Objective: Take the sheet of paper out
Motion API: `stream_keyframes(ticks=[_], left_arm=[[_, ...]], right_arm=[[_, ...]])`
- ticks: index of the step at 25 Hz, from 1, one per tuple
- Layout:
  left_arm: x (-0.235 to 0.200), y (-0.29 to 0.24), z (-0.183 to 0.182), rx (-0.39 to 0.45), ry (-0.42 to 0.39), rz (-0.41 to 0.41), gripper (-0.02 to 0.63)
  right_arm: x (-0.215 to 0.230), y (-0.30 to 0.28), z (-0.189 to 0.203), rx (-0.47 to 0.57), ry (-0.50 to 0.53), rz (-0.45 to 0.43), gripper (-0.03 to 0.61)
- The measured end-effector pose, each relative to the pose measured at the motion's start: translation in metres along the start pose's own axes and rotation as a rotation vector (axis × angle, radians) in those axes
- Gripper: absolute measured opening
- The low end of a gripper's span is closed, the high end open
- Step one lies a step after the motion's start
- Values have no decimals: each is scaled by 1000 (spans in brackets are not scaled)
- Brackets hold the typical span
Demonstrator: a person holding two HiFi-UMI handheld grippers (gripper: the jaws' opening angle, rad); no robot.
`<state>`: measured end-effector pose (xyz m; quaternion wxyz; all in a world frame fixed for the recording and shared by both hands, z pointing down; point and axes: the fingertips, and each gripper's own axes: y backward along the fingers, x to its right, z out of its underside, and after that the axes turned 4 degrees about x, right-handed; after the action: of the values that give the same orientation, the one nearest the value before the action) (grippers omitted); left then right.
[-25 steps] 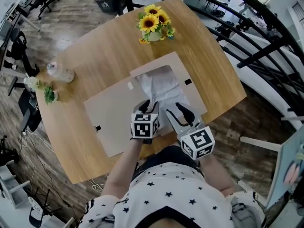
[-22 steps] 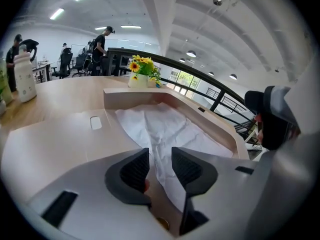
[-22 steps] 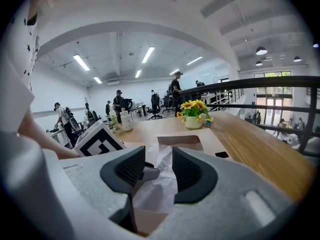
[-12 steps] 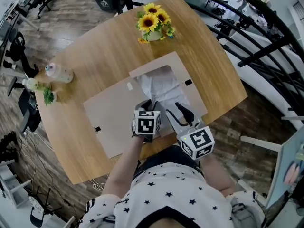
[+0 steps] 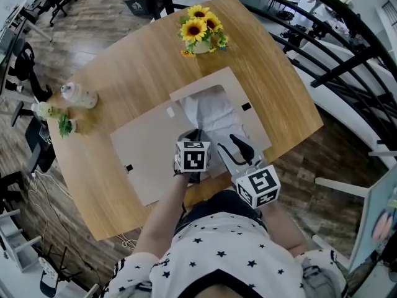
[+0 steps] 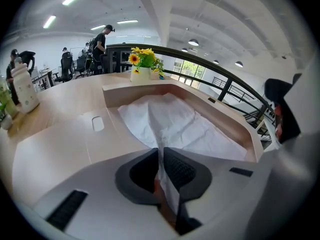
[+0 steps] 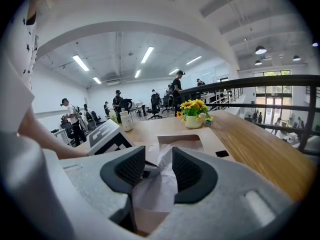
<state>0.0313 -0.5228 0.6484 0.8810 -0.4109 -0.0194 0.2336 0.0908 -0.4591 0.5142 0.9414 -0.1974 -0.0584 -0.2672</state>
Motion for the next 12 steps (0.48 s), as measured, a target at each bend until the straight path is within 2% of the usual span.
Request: stream_keyframes(ticks=[8, 12], left_arm=[[-2, 4, 2, 6, -68, -29, 11], [-6, 11, 6, 13, -62, -41, 8]], right_arm=[[-8, 11, -2, 18, 2, 8, 155], [-12, 20, 0, 25, 3, 19, 155]])
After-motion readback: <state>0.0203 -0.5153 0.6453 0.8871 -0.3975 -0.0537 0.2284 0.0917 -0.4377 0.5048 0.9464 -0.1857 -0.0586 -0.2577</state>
